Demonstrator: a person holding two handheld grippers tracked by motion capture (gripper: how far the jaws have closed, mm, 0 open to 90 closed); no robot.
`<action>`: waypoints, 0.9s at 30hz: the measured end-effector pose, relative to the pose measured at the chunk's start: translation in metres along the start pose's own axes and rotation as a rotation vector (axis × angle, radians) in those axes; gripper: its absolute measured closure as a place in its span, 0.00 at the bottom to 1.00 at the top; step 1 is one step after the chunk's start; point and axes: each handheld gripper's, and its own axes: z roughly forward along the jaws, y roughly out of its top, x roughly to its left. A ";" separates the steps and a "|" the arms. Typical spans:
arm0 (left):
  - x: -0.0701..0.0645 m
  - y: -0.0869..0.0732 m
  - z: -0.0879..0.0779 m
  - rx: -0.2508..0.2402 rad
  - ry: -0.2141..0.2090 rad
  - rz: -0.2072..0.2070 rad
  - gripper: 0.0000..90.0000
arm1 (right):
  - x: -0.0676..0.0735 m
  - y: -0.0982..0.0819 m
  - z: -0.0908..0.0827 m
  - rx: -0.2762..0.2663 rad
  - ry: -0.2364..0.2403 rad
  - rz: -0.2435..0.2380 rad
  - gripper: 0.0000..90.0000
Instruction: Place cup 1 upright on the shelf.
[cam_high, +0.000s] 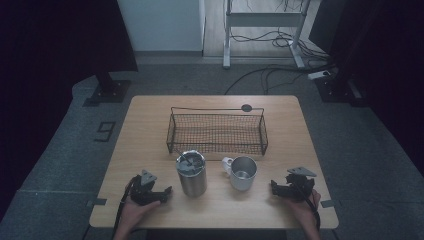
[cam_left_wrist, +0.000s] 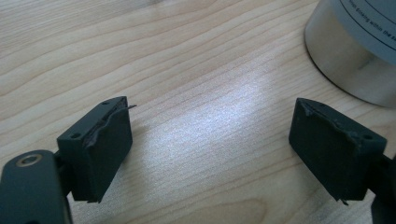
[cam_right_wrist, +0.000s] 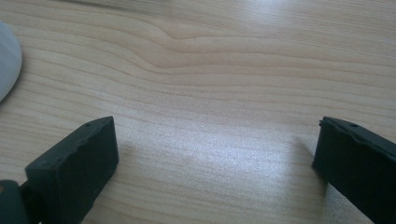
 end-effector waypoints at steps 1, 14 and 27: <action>0.000 0.000 0.000 0.000 0.001 -0.001 0.15 | 0.000 0.000 0.000 0.001 0.000 0.000 0.00; -0.003 0.001 -0.015 -0.068 -0.030 -0.044 0.15 | -0.003 0.000 0.000 -0.001 -0.019 0.016 0.00; -0.015 0.011 -0.042 -0.176 -0.081 -0.032 0.16 | -0.005 0.000 0.000 -0.002 -0.025 0.022 0.00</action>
